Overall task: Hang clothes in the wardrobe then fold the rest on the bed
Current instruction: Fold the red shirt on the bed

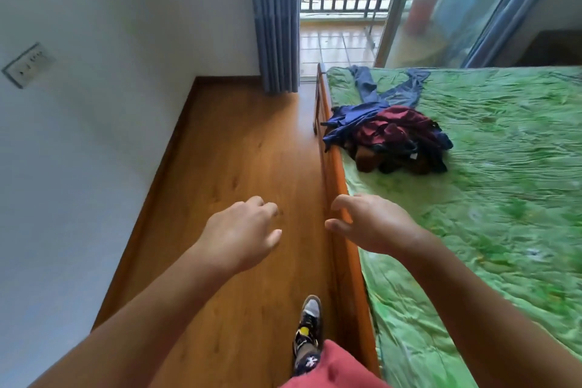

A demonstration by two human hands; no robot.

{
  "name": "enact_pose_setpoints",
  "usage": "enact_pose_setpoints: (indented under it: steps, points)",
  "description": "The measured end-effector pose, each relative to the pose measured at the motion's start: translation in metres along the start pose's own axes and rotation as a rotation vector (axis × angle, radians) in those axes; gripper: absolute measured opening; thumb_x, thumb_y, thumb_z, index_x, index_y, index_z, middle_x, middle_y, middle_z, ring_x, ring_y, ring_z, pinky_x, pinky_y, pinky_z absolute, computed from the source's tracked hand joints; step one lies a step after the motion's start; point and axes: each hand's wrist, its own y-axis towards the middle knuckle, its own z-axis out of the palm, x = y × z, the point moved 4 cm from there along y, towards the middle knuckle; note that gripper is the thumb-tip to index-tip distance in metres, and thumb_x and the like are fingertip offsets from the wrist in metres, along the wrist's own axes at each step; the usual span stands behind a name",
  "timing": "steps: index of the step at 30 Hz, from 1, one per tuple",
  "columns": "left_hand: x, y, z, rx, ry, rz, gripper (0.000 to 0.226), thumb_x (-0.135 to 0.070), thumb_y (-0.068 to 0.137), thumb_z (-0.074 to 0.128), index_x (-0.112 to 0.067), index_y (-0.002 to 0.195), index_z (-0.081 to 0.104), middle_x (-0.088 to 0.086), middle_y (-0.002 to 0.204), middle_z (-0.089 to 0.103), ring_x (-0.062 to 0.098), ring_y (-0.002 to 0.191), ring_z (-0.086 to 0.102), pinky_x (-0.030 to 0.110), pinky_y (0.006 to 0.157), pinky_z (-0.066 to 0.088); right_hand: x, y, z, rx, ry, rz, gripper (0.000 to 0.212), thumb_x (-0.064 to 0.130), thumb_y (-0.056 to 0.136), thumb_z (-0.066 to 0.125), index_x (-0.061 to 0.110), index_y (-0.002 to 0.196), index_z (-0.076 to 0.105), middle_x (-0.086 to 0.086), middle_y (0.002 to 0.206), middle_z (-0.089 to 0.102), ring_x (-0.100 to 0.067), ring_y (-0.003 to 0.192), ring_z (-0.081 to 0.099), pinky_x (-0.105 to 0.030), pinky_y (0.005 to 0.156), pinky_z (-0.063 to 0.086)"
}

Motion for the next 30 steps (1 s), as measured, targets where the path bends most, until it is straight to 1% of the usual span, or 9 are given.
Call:
enact_pose_setpoints:
  steps: [4,8,10,13,17,21,22,25,30]
  points:
    - [-0.001,0.106,-0.019,-0.005,0.015,0.08,0.044,-0.052,0.099,0.051,-0.03,0.137,0.054,-0.009,0.13,0.058,0.011,0.103,0.064,0.024,0.076,0.058,-0.045,0.064,-0.037,-0.01,0.038,0.096,0.043,0.067,0.095,0.049,0.032,0.118,0.058,0.004,0.112,0.064,-0.02,0.102,0.062,-0.038,0.082,0.054]
    - [-0.003,0.195,-0.026,0.031,0.023,0.165,0.042,-0.053,0.099,0.05,-0.032,0.134,0.055,-0.011,0.127,0.058,0.011,0.101,0.063,0.016,0.06,0.045,-0.081,0.111,-0.068,-0.049,0.067,0.177,0.046,0.068,0.094,0.05,0.036,0.127,0.056,0.004,0.12,0.064,-0.021,0.11,0.062,-0.038,0.085,0.053]
    - [-0.001,0.236,-0.028,0.04,0.018,0.21,0.043,-0.053,0.098,0.052,-0.032,0.135,0.055,-0.011,0.126,0.058,0.011,0.101,0.064,0.016,0.063,0.051,-0.096,0.134,-0.077,-0.043,0.081,0.227,0.049,0.069,0.094,0.049,0.038,0.13,0.055,0.004,0.123,0.063,-0.02,0.114,0.061,-0.037,0.086,0.051]
    - [0.004,0.297,-0.028,0.052,-0.008,0.287,0.042,-0.053,0.098,0.053,-0.032,0.135,0.055,-0.011,0.125,0.058,0.011,0.101,0.064,0.024,0.072,0.06,-0.117,0.168,-0.087,-0.019,0.082,0.306,0.051,0.07,0.093,0.048,0.037,0.13,0.055,0.004,0.122,0.063,-0.021,0.114,0.061,-0.038,0.087,0.053]
    - [0.018,0.384,-0.025,0.075,-0.004,0.4,0.039,-0.051,0.099,0.052,-0.034,0.134,0.055,-0.01,0.119,0.059,0.01,0.095,0.063,0.019,0.061,0.053,-0.138,0.224,-0.097,-0.034,0.101,0.422,0.048,0.069,0.092,0.05,0.037,0.127,0.056,0.003,0.117,0.064,-0.021,0.112,0.062,-0.039,0.084,0.053]
    - [0.04,0.471,-0.026,0.121,-0.002,0.522,0.033,-0.05,0.098,0.051,-0.036,0.127,0.056,-0.01,0.113,0.057,0.009,0.09,0.059,0.024,0.06,0.053,-0.147,0.289,-0.109,-0.057,0.148,0.542,0.047,0.068,0.092,0.051,0.036,0.127,0.057,0.004,0.113,0.064,-0.021,0.109,0.063,-0.039,0.083,0.054]
    - [0.044,0.492,-0.028,0.133,0.005,0.548,0.033,-0.05,0.097,0.051,-0.036,0.127,0.056,-0.009,0.114,0.057,0.011,0.09,0.06,0.026,0.06,0.053,-0.148,0.305,-0.113,-0.06,0.157,0.568,0.047,0.068,0.092,0.05,0.036,0.126,0.056,0.003,0.114,0.064,-0.021,0.109,0.063,-0.038,0.082,0.053]
    - [0.05,0.548,-0.036,0.178,0.04,0.633,0.035,-0.049,0.096,0.051,-0.032,0.125,0.056,-0.005,0.114,0.057,0.019,0.096,0.063,0.037,0.071,0.058,-0.153,0.34,-0.125,-0.059,0.187,0.642,0.049,0.068,0.093,0.05,0.036,0.129,0.055,0.002,0.12,0.064,-0.022,0.114,0.062,-0.039,0.085,0.053]
    - [0.02,0.619,-0.032,0.25,0.074,0.779,0.031,-0.049,0.095,0.053,-0.03,0.119,0.056,-0.004,0.111,0.054,0.022,0.098,0.061,0.037,0.071,0.054,-0.184,0.366,-0.133,-0.056,0.261,0.777,0.05,0.067,0.093,0.05,0.035,0.131,0.054,0.0,0.124,0.062,-0.025,0.116,0.06,-0.041,0.089,0.052]
